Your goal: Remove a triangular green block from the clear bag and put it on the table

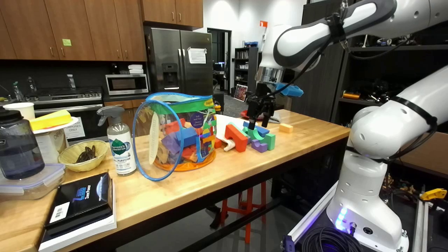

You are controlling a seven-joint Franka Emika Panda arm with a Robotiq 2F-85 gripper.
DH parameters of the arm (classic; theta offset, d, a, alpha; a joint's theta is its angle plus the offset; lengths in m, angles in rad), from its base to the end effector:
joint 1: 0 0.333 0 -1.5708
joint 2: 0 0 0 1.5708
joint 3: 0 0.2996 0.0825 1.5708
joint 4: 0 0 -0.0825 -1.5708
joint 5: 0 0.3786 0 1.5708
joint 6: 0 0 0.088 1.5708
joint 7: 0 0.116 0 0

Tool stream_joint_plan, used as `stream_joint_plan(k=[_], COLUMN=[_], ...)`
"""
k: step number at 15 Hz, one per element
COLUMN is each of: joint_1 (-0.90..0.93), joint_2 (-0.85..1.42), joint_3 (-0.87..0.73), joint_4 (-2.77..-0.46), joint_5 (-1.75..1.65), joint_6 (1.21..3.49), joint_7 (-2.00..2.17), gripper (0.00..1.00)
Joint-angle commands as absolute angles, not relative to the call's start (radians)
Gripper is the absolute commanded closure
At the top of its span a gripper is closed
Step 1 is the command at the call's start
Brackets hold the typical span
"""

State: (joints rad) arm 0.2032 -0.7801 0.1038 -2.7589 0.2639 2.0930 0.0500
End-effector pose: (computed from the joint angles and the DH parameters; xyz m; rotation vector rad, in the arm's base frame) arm 0.3114 0.1109 0.4239 -2.9547 -0.1660 -0.1289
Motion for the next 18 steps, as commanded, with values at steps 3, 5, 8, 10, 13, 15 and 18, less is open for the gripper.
stream_joint_plan(k=[3,5,8,10,13,15,18], joint_1=[0.189,0.185,0.181,0.182,0.182,0.178,0.171], joint_2=[-0.691,-0.653,-0.583,-0.531,-0.437,-0.363,-0.254], joint_3=[0.068,0.059,0.053,0.053,0.047,0.038,0.023], joint_4=[-2.629,-2.579,-2.49,-2.426,-2.31,-2.221,-2.082], joint_5=[0.244,0.243,0.245,0.246,0.235,0.219,0.192], joint_6=[2.084,2.086,2.088,2.089,2.078,2.071,2.057], joint_7=[-0.027,-0.049,-0.071,-0.087,-0.138,-0.191,-0.277], gripper=[0.0,0.0,0.0,0.0,0.0,0.0,0.0])
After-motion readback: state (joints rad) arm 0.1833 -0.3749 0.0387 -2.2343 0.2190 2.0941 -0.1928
